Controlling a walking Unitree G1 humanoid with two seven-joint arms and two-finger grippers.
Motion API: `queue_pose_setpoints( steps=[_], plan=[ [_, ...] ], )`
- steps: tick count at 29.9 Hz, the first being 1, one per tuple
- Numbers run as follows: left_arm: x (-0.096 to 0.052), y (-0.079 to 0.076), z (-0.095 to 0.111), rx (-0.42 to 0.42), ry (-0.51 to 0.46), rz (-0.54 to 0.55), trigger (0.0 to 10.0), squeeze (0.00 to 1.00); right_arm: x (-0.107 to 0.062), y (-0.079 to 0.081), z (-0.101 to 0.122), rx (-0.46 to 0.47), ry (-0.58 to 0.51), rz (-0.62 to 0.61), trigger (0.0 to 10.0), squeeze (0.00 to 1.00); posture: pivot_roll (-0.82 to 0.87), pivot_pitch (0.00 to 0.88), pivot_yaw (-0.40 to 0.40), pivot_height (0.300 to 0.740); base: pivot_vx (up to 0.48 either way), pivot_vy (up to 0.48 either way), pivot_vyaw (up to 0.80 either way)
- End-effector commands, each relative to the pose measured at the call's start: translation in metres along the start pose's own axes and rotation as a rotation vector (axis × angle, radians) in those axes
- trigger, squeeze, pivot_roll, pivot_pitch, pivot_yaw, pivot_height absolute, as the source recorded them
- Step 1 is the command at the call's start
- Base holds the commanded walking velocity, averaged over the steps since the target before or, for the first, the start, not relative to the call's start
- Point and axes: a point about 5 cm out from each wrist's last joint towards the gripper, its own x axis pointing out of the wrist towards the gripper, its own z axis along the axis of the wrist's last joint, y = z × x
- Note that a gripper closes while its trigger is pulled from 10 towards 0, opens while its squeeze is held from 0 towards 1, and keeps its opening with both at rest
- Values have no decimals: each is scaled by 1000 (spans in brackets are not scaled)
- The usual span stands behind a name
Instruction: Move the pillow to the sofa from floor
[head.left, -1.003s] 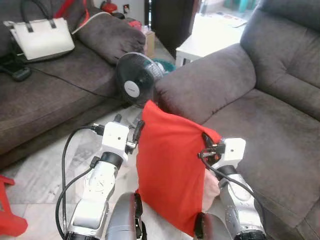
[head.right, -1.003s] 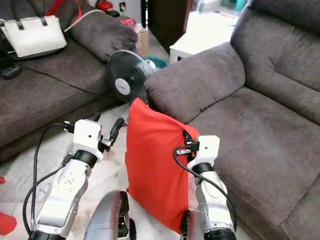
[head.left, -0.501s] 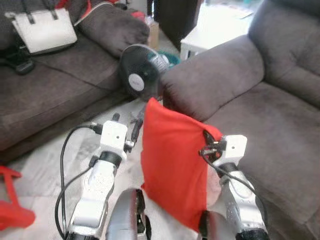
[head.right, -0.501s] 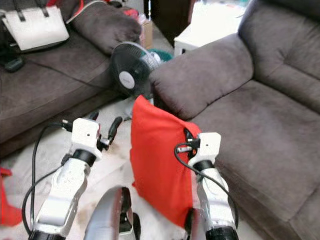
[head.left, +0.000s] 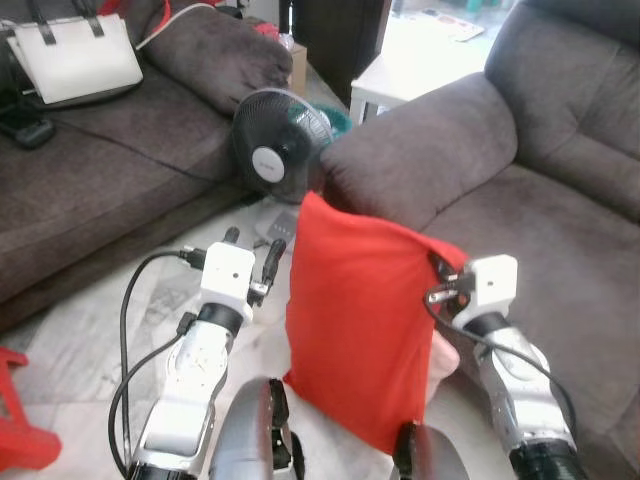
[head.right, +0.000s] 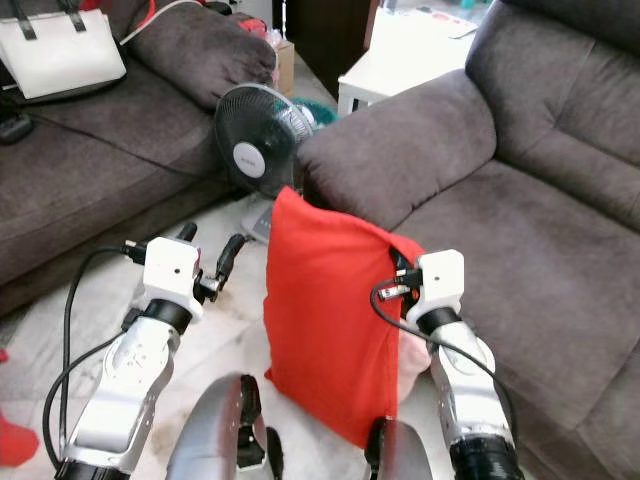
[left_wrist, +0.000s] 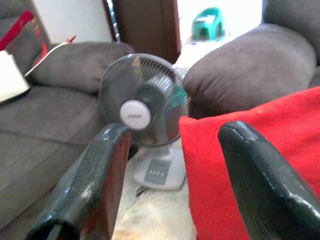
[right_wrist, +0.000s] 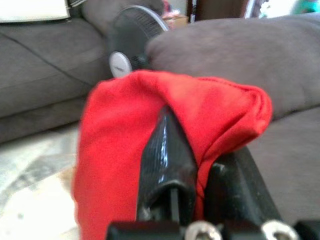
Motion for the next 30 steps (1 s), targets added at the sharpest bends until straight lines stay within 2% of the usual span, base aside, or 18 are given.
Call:
queue_pose_setpoints(
  steps=[1, 5, 18, 30],
  plan=[
    [0, -2, 2, 5, -8, -8, 10000, 0, 4, 1, 17, -7, -95, -3, 10000, 0, 167, 93, -45, 625, 0, 0, 0],
    [1, 1, 0, 4, -1, 3, 10000, 0, 5, 5, 14, 9, -92, -2, 10000, 0, 166, 93, -44, 625, 0, 0, 0],
    [1, -1, -1, 6, 11, -2, 10000, 0, 6, 2, 16, 53, -107, -45, 10000, 0, 165, 95, -42, 625, 0, 0, 0],
    [0, 1, -1, 11, 11, -2, 10000, 0, 7, 5, 15, 68, -106, -51, 10000, 0, 169, 96, -37, 711, 0, 0, 0]
  ],
)
